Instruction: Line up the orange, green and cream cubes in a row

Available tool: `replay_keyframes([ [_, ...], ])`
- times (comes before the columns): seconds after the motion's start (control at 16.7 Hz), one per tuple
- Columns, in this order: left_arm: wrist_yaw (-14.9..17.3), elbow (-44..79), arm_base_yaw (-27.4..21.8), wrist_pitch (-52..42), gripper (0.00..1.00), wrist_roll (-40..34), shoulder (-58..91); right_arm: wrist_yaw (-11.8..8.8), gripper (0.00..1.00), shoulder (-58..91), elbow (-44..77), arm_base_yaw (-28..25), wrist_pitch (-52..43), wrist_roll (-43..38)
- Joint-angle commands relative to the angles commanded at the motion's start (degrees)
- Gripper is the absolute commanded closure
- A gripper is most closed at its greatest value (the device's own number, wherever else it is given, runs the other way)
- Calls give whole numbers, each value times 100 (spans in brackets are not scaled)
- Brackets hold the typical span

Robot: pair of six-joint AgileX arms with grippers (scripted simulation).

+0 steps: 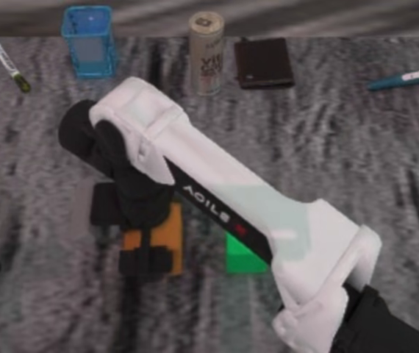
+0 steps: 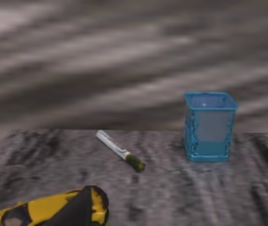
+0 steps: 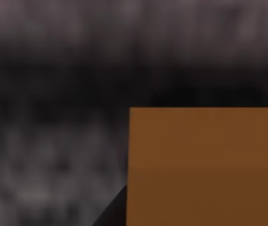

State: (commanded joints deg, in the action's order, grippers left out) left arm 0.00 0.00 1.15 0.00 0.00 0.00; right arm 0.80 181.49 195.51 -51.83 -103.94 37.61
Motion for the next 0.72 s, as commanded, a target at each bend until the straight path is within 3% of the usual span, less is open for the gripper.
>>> replay_keyframes([
  [0.12,0,0,0,0,0,0,0,0,2,0,0,0,0,0],
  [0.18,0,0,0,0,0,0,0,0,0,0,0,0,0,0],
  [0.72,0,0,0,0,0,0,0,-1,0,-14,-16,-2,5,0],
])
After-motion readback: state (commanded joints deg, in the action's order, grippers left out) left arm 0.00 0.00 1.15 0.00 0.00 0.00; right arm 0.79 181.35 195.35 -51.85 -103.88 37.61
